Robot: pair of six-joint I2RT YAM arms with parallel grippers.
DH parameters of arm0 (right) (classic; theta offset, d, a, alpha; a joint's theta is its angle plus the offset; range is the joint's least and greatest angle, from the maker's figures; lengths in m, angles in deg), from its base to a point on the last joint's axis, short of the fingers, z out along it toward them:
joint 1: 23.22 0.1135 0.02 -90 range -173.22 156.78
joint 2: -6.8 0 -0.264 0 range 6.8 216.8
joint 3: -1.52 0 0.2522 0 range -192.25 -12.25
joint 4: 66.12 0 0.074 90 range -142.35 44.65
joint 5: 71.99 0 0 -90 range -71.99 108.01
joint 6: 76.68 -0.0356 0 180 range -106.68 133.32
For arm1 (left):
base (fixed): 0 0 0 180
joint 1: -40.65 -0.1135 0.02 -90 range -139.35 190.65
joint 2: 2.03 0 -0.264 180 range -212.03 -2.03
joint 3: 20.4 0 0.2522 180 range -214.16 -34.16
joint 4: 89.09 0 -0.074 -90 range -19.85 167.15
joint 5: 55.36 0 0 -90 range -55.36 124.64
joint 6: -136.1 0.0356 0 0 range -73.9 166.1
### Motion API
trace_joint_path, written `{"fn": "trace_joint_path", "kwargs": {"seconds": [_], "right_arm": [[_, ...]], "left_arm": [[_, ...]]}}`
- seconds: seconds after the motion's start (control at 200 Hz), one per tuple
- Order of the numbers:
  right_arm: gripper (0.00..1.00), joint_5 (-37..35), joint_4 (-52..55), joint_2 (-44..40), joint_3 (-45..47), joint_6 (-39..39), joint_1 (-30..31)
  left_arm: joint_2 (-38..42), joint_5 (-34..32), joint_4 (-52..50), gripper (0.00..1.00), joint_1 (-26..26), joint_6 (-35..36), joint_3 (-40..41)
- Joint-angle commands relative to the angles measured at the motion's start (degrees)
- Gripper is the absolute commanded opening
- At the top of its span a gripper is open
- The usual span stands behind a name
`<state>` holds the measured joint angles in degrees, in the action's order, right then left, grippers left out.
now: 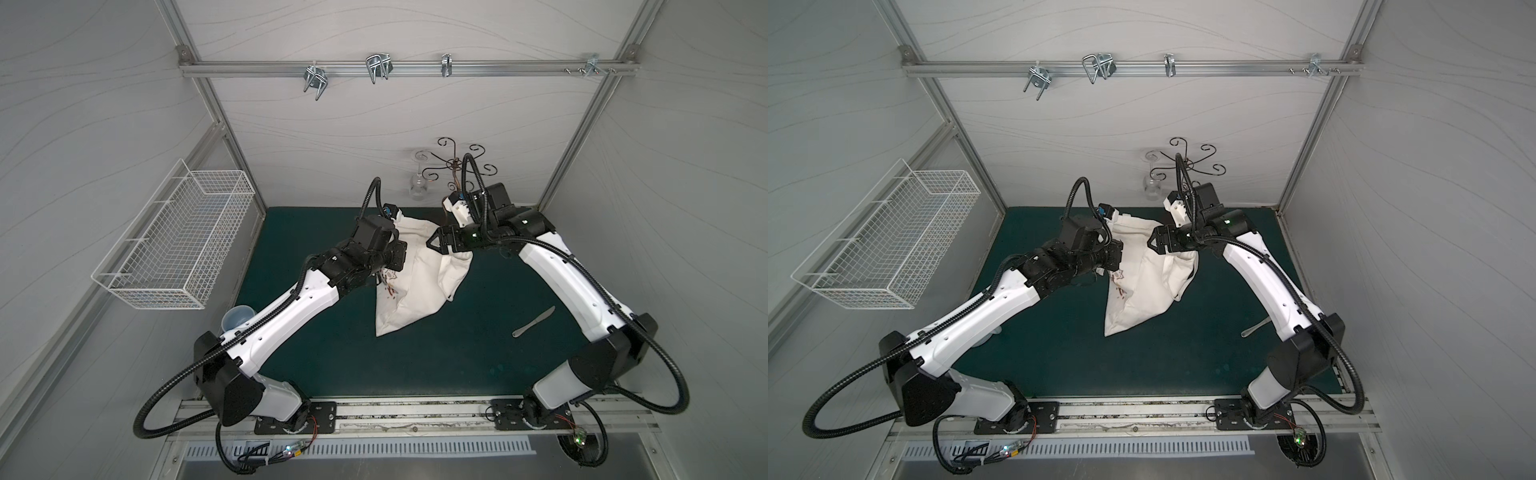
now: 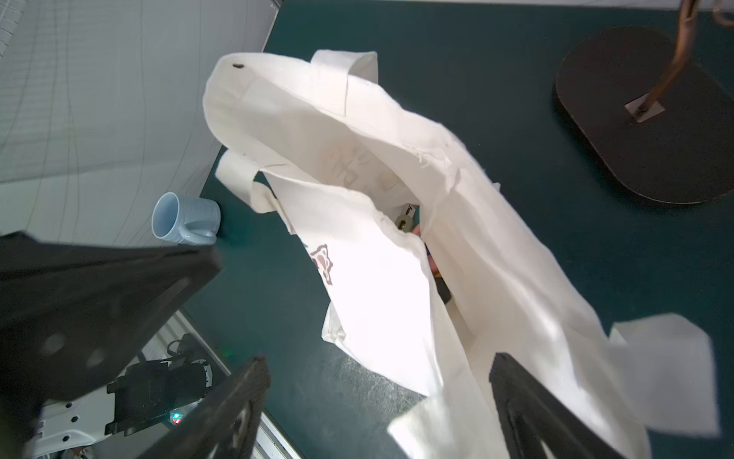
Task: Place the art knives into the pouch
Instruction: Adjust the pouch at the center of the board.
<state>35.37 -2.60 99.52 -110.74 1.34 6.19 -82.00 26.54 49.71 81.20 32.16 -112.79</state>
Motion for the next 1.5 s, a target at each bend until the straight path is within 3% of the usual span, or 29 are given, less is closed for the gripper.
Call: {"fn": "trace_joint_path", "kwargs": {"seconds": [0.0,0.155,0.35,0.395,0.48,0.54,0.94,1.03,1.156,1.276,1.496], "right_arm": [[0.9,3.8,0.3,4.7,-2.5,2.3,0.1],[0.87,4.8,0.4,10.0,-5.1,2.7,0.4],[0.7,8.0,-1.1,11.2,-7.8,2.6,3.0],[0.57,8.9,-0.5,12.0,-9.8,2.5,3.5],[0.17,10.2,2.4,13.8,-14.5,2.5,4.5],[0.0,10.4,3.8,14.4,-16.5,2.3,5.3],[0.0,10.5,5.8,10.4,-16.0,-1.5,10.1],[0.0,11.9,5.6,10.0,-16.3,-2.4,10.6],[0.0,13.0,6.2,9.6,-17.4,-3.3,10.7],[0.0,14.2,6.3,8.9,-17.6,-3.9,10.8],[0.0,15.6,6.4,7.5,-17.1,-4.2,11.4]], "left_arm": [[2.9,1.5,1.2,0.0,0.1,-0.7,1.4],[6.8,2.3,1.0,0.06,0.1,-0.6,4.5],[11.0,4.2,0.0,0.07,0.2,-1.0,7.9],[12.0,5.1,-0.1,0.06,0.2,-1.2,8.9],[14.0,5.4,-0.3,0.06,0.4,-1.4,10.8],[15.3,5.5,-0.5,0.06,0.7,-1.4,12.1],[18.3,5.0,1.8,0.09,2.0,-1.4,15.9],[18.3,5.2,2.4,0.15,3.0,-1.3,16.1],[18.3,5.4,4.0,0.33,4.3,-0.7,16.8],[17.8,5.2,5.9,0.44,4.5,-0.7,17.2],[14.3,2.0,9.7,0.49,4.5,1.1,17.2]]}}
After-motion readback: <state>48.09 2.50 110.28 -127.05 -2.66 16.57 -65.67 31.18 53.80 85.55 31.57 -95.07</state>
